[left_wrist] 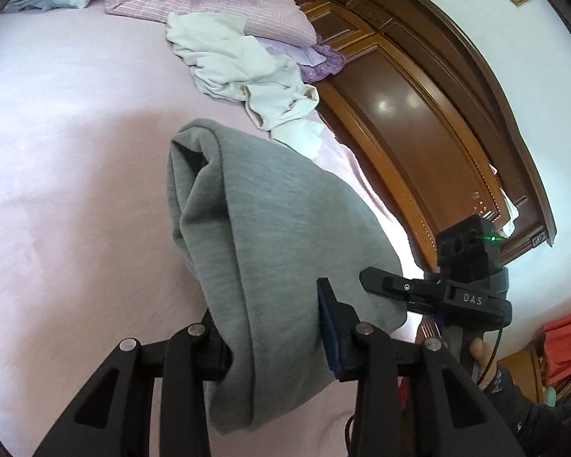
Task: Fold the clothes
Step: 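Lift the grey bundle with both grippers and carry it toward the clothes stack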
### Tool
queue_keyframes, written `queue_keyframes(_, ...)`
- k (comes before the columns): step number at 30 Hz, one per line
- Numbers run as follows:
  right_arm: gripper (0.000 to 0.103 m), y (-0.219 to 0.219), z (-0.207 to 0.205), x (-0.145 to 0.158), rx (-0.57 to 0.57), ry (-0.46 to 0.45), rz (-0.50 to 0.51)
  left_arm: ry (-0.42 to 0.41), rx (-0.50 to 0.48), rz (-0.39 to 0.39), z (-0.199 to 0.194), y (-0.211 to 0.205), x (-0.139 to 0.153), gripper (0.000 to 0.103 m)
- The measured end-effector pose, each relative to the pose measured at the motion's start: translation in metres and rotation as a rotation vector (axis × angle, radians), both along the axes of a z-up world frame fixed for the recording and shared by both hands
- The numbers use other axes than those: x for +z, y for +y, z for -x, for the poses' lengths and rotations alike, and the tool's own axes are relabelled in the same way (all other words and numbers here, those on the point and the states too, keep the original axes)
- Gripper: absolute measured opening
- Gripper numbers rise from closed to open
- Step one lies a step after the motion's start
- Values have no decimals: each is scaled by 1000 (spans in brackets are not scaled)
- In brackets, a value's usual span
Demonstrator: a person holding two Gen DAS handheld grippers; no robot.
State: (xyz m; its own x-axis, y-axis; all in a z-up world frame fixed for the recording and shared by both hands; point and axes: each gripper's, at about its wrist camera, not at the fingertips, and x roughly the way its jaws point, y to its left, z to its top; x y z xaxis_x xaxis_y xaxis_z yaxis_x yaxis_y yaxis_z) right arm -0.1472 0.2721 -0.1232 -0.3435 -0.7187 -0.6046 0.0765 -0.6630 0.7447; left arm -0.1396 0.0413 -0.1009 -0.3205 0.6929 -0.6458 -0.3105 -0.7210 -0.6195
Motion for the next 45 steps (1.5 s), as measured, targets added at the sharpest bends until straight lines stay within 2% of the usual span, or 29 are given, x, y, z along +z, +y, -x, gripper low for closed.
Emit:
queue_keyframes(12, 28, -101, -22, 22, 212, 7, -19, -16, 193, -7, -79, -106, 22, 33)
queue_keyframes(18, 28, -173, -36, 35, 338, 21, -24, 17, 299, 22, -126, -170, 42, 33)
queue_keyframes(24, 28, -256, -45, 38, 464, 16, -29, 17, 411, 26, -172, -239, 48, 33)
queue_keyframes(29, 28, -333, -49, 52, 550, 32, -40, 33, 486, 44, -195, -297, 59, 33)
queue_keyframes(32, 28, -381, -45, 64, 588, 65, -41, 58, 536, 55, -199, -340, 74, 33)
queue_keyframes(41, 27, -556, 1, 115, 667, 211, -88, 144, 678, 211, -158, -481, 132, 33)
queue_keyframes(45, 27, -623, 20, 121, 694, 269, -139, 131, 743, 249, -132, -541, 131, 33)
